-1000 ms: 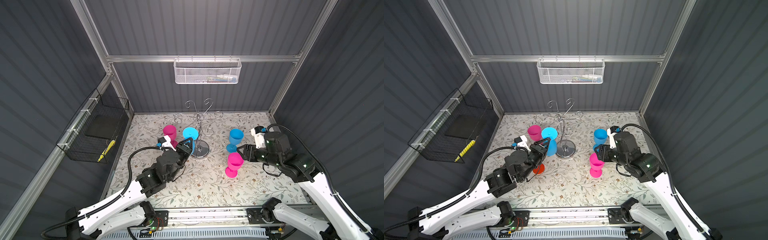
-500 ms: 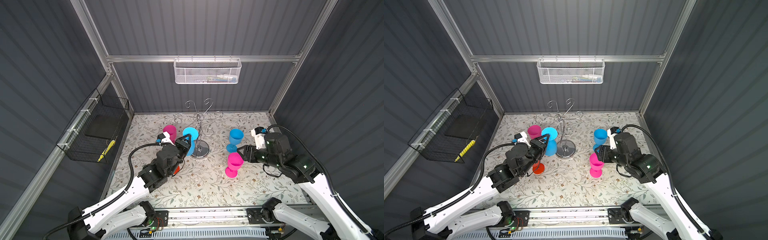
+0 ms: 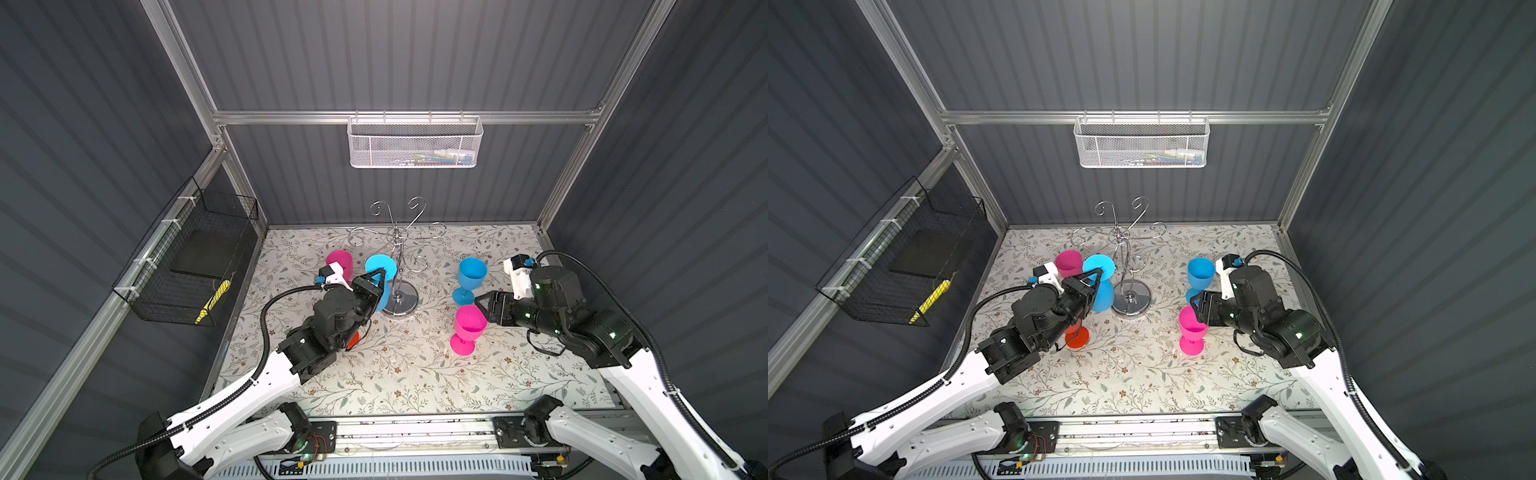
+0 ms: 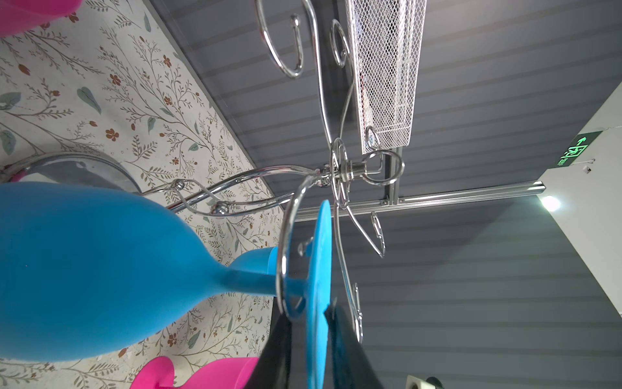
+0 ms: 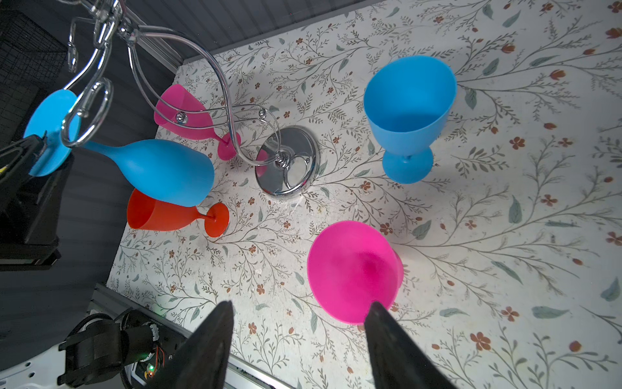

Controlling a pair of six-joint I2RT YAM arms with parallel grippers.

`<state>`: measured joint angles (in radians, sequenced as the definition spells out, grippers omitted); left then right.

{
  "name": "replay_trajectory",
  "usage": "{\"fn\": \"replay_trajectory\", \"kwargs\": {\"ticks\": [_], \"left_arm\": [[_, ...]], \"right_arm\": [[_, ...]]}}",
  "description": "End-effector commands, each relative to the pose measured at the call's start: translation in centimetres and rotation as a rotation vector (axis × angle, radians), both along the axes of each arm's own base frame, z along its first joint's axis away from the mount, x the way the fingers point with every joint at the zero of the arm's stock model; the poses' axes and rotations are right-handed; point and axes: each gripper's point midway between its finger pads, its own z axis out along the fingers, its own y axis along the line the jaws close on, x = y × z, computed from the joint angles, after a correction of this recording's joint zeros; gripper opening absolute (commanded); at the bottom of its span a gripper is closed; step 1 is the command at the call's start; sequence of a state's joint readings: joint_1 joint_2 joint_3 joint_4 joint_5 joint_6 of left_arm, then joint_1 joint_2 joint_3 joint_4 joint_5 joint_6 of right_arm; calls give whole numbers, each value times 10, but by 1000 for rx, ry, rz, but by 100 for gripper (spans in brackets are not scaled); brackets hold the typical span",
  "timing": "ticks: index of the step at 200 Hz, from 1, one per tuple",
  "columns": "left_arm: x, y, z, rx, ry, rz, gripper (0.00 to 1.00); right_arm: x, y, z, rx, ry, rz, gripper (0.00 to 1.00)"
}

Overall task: Take the wine glass off the wine glass rack
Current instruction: Pick up the wine glass from the wine glass rack.

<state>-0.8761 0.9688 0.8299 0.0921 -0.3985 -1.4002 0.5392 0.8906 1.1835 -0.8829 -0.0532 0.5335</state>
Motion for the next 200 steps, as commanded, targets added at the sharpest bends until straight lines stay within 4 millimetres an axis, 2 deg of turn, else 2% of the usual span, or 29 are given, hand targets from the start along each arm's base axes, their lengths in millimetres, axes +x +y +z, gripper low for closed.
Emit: {"fn": "replay_trajectory", "kwargs": {"ticks": [1, 71, 108, 123, 133, 200], "left_arm": [[-1, 1, 12, -38, -15, -5, 21], [-2, 2, 9, -42, -4, 0, 11], [-2, 2, 11, -51, -4, -1, 10], [-2, 2, 11, -56, -1, -1, 6], [-2, 2, 12, -58, -1, 0, 0], [-2, 2, 25, -132, -6, 2, 0]], "right_arm": [[-2, -3, -4, -5, 8, -10, 65], [-3, -4, -5, -4, 8, -14, 65], [-3, -5, -5, -5, 4, -15, 65], [-3, -5, -5, -8, 4, -15, 65], [-3, -5, -4, -6, 3, -15, 65], [-4, -7, -4, -13, -3, -17, 65]]}}
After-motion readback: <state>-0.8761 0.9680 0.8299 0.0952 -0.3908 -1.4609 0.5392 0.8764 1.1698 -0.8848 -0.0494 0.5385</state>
